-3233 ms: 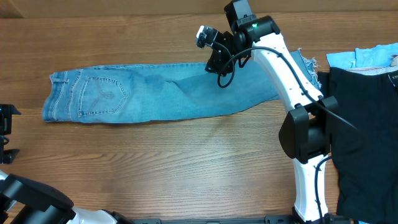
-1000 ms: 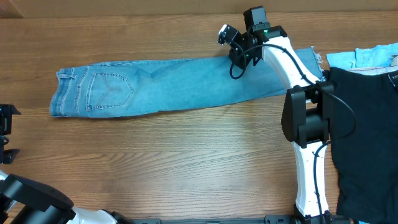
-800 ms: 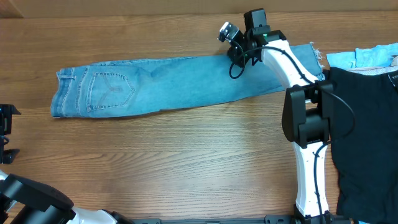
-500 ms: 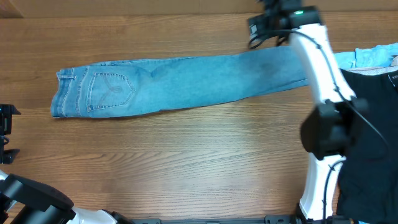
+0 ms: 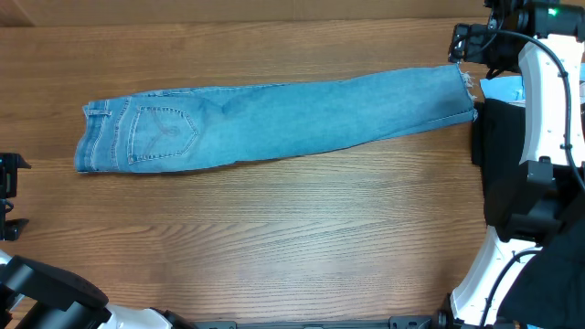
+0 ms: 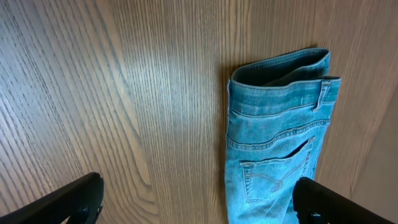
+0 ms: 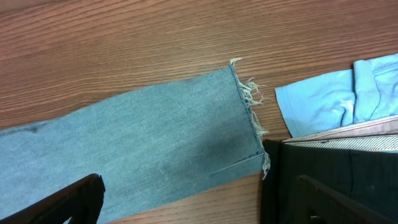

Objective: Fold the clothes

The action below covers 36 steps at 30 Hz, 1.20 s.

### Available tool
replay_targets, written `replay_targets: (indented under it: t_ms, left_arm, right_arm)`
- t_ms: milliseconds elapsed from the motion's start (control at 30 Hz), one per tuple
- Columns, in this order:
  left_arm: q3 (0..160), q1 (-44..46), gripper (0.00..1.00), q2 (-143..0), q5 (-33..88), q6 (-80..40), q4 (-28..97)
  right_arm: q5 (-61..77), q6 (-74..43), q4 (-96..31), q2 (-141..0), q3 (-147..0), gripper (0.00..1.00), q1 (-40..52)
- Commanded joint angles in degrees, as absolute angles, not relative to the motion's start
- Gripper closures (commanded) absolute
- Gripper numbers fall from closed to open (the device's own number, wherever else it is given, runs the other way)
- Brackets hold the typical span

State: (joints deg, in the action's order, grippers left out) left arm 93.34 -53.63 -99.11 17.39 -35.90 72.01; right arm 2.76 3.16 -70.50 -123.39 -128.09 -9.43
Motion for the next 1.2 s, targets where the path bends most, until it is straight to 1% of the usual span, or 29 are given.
replay_targets:
  t_ms: [0,67,100,133,200,233,267,300,333,367,400,433,467,500,533,567,600,633,667,700,833,1033,1167]
  left_arm:
    - [93.5,-53.6,0.0,-98.1,17.7,-36.3,71.6]
    - [93.5,-53.4,0.0,-98.1,20.8,-34.6,70.2]
    - [93.5,-52.9,0.0,-98.1,26.7,-27.6,69.1]
    - [93.5,-52.0,0.09,-98.1,30.4,-22.3,68.0]
    - [93.5,-47.8,0.13,-98.1,28.9,-17.0,64.2]
    - [93.5,-44.1,0.22,-98.1,25.8,-16.1,60.7]
    - [93.5,-40.7,0.25,-98.1,25.5,-13.6,57.1]
    - [93.5,-36.1,0.3,-98.2,23.1,-11.8,53.8]
    - [93.5,-32.2,0.42,-98.3,19.0,-11.8,51.7]
    - [93.5,-28.3,0.51,-98.6,14.0,-11.8,49.4]
    - [93.5,-24.8,0.59,-99.1,9.0,-11.7,47.6]
    - [93.5,-21.8,0.63,-99.7,3.4,-11.5,46.4]
    - [93.5,-19.6,0.65,-100.6,0.1,-11.2,45.8]
    - [93.5,-17.8,0.64,-102.1,-3.1,-10.9,44.8]
    - [93.5,-16.8,0.63,-103.9,-2.5,-9.5,43.6]
    - [93.5,-16.4,0.66,-106.1,0.2,-7.2,43.1]
    - [93.5,-16.3,0.72,-108.1,1.2,-6.4,43.5]
    - [93.5,-16.5,0.85,-110.5,1.0,-6.4,44.5]
    - [93.5,-16.8,0.94,-112.6,0.7,-6.4,45.1]
    - [93.5,-17.4,0.96,-115.5,0.6,-6.4,45.7]
    - [93.5,-18.4,0.96,-127.7,0.7,-6.2,46.3]
    - [93.8,-18.3,0.96,-127.7,2.9,-6.2,45.8]
    - [94.0,-18.3,0.96,-127.7,2.8,-6.2,45.8]
  right_arm:
    - [3.3,2.7,-70.3,-123.1,-128.5,0.0,-9.6]
    - [3.3,2.8,-70.3,-123.1,-128.5,0.0,-9.6]
    - [3.3,2.8,-70.3,-123.1,-128.5,0.0,-9.6]
    - [3.3,2.8,-70.3,-123.1,-128.5,0.0,-9.6]
    - [3.3,2.7,-70.3,-123.1,-128.5,0.0,-9.6]
    - [3.3,2.7,-70.3,-123.1,-128.5,0.0,-9.6]
    - [3.3,2.7,-70.3,-123.1,-128.5,0.0,-9.6]
    - [3.3,2.7,-70.3,-123.1,-128.5,0.0,-9.6]
    - [3.3,2.8,-70.3,-123.1,-128.5,0.0,-9.6]
    - [3.3,2.7,-70.3,-123.1,-128.5,0.0,-9.6]
    - [3.3,2.7,-70.3,-123.1,-128.5,0.0,-9.6]
    - [3.3,2.7,-70.3,-123.1,-128.5,0.0,-9.6]
    - [3.3,2.8,-70.3,-123.1,-128.5,0.0,-9.6]
    - [3.3,2.7,-70.3,-123.1,-128.5,0.0,-9.6]
    - [3.3,2.8,-70.3,-123.1,-128.5,0.0,-9.6]
    - [3.3,2.8,-70.3,-123.1,-128.5,0.0,-9.6]
    - [3.3,2.8,-70.3,-123.1,-128.5,0.0,-9.6]
    - [3.3,2.8,-70.3,-123.1,-128.5,0.0,-9.6]
    - [3.3,2.8,-70.3,-123.1,-128.5,0.0,-9.6]
    - [3.3,2.7,-70.3,-123.1,-128.5,0.0,-9.6]
    - [3.3,2.7,-70.3,-123.1,-128.5,0.0,-9.6]
    - [4.0,2.7,-70.1,-123.1,-128.5,0.0,-9.6]
    - [12.8,2.7,-69.6,-123.1,-128.5,0.0,-9.6]
